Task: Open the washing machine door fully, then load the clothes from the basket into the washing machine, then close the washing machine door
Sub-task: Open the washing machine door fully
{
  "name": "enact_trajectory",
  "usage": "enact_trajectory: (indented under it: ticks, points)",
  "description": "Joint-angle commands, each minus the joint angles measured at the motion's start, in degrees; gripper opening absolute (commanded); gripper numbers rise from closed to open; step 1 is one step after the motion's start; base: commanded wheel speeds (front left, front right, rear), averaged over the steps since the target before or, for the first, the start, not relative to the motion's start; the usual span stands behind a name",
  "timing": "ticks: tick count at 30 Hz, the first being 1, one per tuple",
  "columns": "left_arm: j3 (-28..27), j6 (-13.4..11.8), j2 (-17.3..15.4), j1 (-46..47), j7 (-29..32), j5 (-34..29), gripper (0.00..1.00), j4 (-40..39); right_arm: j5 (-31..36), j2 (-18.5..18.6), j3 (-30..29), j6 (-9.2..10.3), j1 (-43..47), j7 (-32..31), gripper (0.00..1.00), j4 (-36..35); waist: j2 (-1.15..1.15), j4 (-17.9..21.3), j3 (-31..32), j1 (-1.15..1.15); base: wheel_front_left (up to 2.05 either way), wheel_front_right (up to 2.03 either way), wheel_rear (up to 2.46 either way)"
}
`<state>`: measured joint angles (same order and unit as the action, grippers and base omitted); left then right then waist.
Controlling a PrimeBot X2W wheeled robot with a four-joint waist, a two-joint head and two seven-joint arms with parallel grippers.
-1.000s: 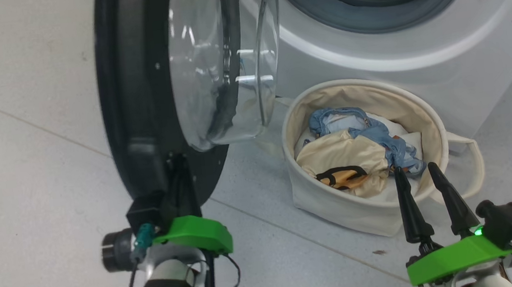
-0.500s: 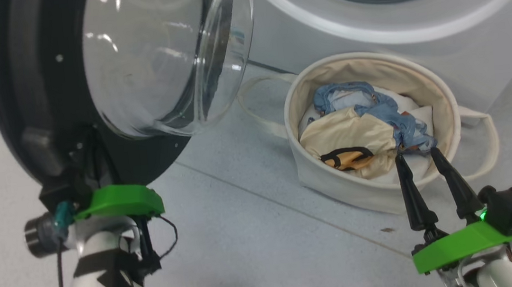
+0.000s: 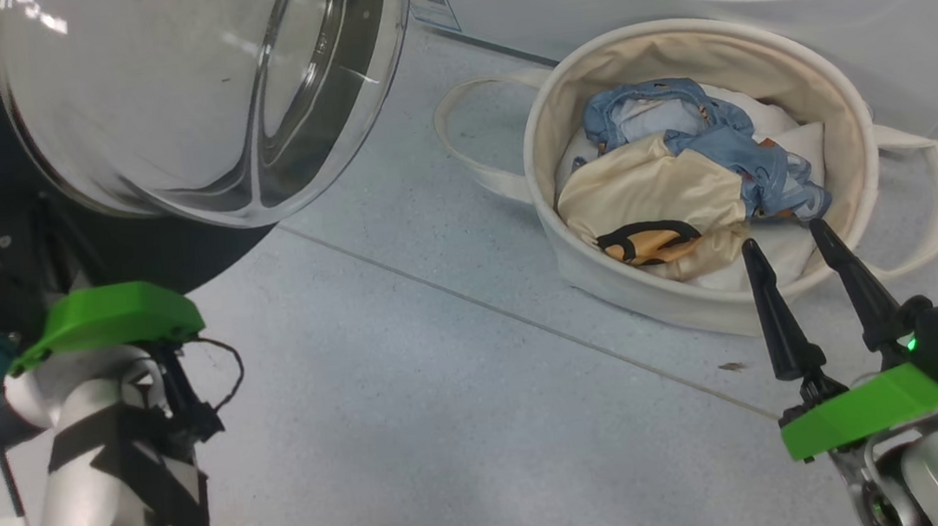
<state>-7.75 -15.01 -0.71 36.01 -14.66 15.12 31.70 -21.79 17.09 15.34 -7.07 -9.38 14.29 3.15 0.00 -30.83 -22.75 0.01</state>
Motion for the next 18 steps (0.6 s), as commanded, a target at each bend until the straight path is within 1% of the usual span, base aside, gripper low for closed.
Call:
enact_trajectory:
  ticks: [1, 5, 10, 12, 15, 18]
  points:
    - [-3.1, 0.2, -2.3, 1.7, -0.3, -0.8, 0.00, -1.2, 0.1, 0.5, 1.2, -0.42, -1.2, 0.7, 1.00, -2.1, 0.00, -0.1, -0.4, -0.01, 0.00, 0.00, 0.00]
    - [-5.8, 1.5, -2.3, 2.5, -0.3, -1.9, 0.00, -0.2, 0.0, 1.3, 1.0, -0.42, -1.5, 0.7, 1.00, -2.2, 0.00, -0.4, -0.8, -0.01, 0.00, 0.00, 0.00]
    - [-7.3, 3.2, -2.2, 2.5, -0.3, -2.8, 0.00, -0.7, -0.2, 1.2, 1.0, -0.42, -1.8, 0.7, 1.00, -2.3, 0.00, -0.7, -0.3, -0.01, 0.00, 0.00, 0.00]
    - [-6.4, 3.8, -2.2, 1.9, -0.3, -2.7, 0.00, -1.1, -0.4, 0.8, 1.0, -0.42, -1.8, 0.7, 1.00, -2.3, 0.00, -0.7, 0.5, -0.01, 0.00, 0.00, 0.00]
    - [-3.4, 4.4, -2.2, 0.7, -0.3, -2.5, 0.00, -2.4, -1.2, -0.6, 0.1, -0.42, -1.7, 0.7, 1.00, -1.9, 0.00, -0.6, 2.3, -0.01, 0.00, 0.00, 0.00]
    - [0.8, 4.8, -2.2, -1.0, -0.3, -1.7, 0.00, -4.0, -3.2, -3.3, -3.5, -0.42, -1.2, 0.7, 1.00, -0.8, 0.00, -0.5, 4.9, -0.01, 0.00, 0.00, 0.00]
